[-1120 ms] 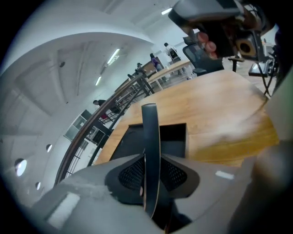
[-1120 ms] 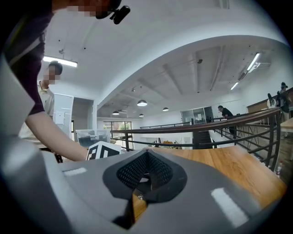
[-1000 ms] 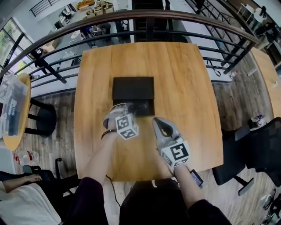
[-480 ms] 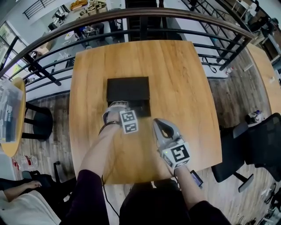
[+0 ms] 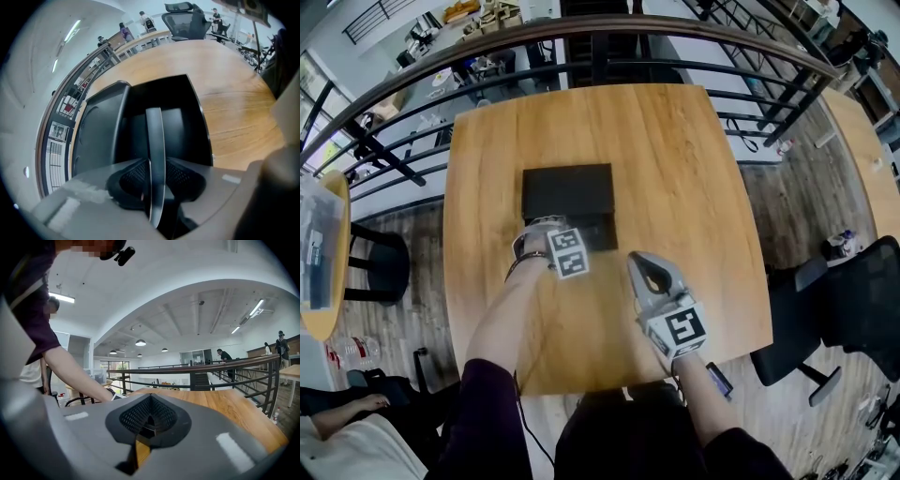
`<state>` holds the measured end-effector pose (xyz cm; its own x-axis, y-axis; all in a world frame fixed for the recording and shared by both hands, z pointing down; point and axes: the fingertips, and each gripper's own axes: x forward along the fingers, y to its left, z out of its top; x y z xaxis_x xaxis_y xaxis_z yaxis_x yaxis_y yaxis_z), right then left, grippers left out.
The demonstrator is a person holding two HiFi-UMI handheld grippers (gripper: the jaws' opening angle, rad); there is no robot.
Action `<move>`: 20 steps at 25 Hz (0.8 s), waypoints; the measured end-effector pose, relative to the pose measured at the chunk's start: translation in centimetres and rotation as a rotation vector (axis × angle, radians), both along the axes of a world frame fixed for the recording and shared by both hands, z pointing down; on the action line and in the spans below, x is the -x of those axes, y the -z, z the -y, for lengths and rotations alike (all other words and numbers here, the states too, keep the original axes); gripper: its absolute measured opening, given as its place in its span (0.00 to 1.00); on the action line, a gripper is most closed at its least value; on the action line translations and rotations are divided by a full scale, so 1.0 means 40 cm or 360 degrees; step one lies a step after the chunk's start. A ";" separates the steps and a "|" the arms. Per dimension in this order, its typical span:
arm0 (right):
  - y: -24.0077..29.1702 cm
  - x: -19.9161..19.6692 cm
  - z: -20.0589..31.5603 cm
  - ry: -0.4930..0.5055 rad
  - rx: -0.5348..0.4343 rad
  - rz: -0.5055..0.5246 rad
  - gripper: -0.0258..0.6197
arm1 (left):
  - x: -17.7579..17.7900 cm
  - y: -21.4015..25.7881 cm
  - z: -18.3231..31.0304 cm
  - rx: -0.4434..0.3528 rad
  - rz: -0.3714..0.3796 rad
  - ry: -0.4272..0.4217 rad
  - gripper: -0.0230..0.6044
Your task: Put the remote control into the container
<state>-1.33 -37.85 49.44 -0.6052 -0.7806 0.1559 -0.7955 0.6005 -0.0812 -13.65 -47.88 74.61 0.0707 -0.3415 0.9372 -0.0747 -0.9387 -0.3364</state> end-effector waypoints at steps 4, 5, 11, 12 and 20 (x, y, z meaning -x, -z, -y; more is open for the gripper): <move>-0.004 0.005 0.000 0.0002 0.0007 0.0003 0.05 | -0.001 0.011 -0.008 0.0071 -0.0055 0.0017 0.33; -0.004 0.008 -0.001 0.0005 0.0007 0.0004 0.05 | -0.001 0.012 -0.010 0.0072 -0.0056 0.0010 0.33; 0.002 0.008 0.000 0.0011 -0.0002 0.0010 0.05 | 0.003 0.031 -0.020 0.0079 -0.0070 0.0012 0.34; 0.003 0.009 0.000 0.0011 -0.0003 0.0012 0.05 | 0.007 0.035 -0.022 0.0074 -0.0072 0.0013 0.34; -0.002 0.029 -0.005 0.0046 -0.0004 0.0023 0.05 | 0.025 0.085 -0.042 -0.0004 -0.0130 0.0034 0.35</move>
